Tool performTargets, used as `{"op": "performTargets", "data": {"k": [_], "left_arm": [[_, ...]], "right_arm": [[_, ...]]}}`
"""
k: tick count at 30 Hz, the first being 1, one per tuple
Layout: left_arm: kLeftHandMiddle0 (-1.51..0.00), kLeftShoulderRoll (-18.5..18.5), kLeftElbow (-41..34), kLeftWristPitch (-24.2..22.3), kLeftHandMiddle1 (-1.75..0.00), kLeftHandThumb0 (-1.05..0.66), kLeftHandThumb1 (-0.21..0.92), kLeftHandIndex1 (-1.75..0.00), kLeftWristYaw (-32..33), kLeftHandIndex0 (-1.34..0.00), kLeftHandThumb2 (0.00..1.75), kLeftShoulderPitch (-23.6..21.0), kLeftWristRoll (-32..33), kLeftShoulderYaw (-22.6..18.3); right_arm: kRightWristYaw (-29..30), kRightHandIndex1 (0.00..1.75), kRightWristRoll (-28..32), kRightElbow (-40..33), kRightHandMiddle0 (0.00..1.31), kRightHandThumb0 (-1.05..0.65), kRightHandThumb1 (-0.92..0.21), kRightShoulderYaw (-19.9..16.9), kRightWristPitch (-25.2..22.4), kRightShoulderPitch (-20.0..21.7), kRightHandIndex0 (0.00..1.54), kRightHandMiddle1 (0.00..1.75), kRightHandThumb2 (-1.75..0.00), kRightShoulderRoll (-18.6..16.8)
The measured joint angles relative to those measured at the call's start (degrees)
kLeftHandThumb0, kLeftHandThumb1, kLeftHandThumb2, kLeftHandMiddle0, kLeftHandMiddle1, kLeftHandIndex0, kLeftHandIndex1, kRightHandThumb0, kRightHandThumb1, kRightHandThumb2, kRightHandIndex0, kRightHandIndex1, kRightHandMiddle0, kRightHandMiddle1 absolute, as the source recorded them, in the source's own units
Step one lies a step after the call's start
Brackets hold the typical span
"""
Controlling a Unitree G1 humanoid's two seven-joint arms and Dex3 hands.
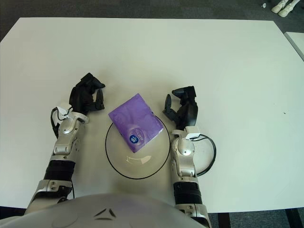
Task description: Put the tissue paper into the plate.
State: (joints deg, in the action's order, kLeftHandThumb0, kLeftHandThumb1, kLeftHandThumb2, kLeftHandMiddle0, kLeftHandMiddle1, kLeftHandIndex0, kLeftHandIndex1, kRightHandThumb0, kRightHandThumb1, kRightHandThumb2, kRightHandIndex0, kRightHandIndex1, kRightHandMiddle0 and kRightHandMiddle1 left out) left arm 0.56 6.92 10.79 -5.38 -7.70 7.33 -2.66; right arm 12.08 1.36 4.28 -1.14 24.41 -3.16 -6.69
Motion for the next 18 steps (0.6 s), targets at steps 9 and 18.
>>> {"op": "performTargets", "data": {"k": [9, 18], "left_arm": [[-0.99, 0.27, 0.71, 1.42, -1.75, -0.47, 0.36, -1.75, 3.47, -0.57, 1.27, 1.51, -4.89, 1.06], [-0.92, 1.15, 4.70, 6.92, -1.75, -0.45, 0.42, -1.75, 10.67, -0.53, 1.20, 2.45, -12.22, 1.93]], "right_arm": [[-0.58, 1.47, -0.01, -0.13, 0.42, -0.41, -0.56, 0.34, 0.84, -0.40, 0.62, 1.75, -1.02, 0.03], [-0.97, 1.45, 0.15, -1.08, 0.41, -0.41, -0.57, 0.46, -0.08, -1.10, 0.61, 1.75, -1.01, 0.05]]}}
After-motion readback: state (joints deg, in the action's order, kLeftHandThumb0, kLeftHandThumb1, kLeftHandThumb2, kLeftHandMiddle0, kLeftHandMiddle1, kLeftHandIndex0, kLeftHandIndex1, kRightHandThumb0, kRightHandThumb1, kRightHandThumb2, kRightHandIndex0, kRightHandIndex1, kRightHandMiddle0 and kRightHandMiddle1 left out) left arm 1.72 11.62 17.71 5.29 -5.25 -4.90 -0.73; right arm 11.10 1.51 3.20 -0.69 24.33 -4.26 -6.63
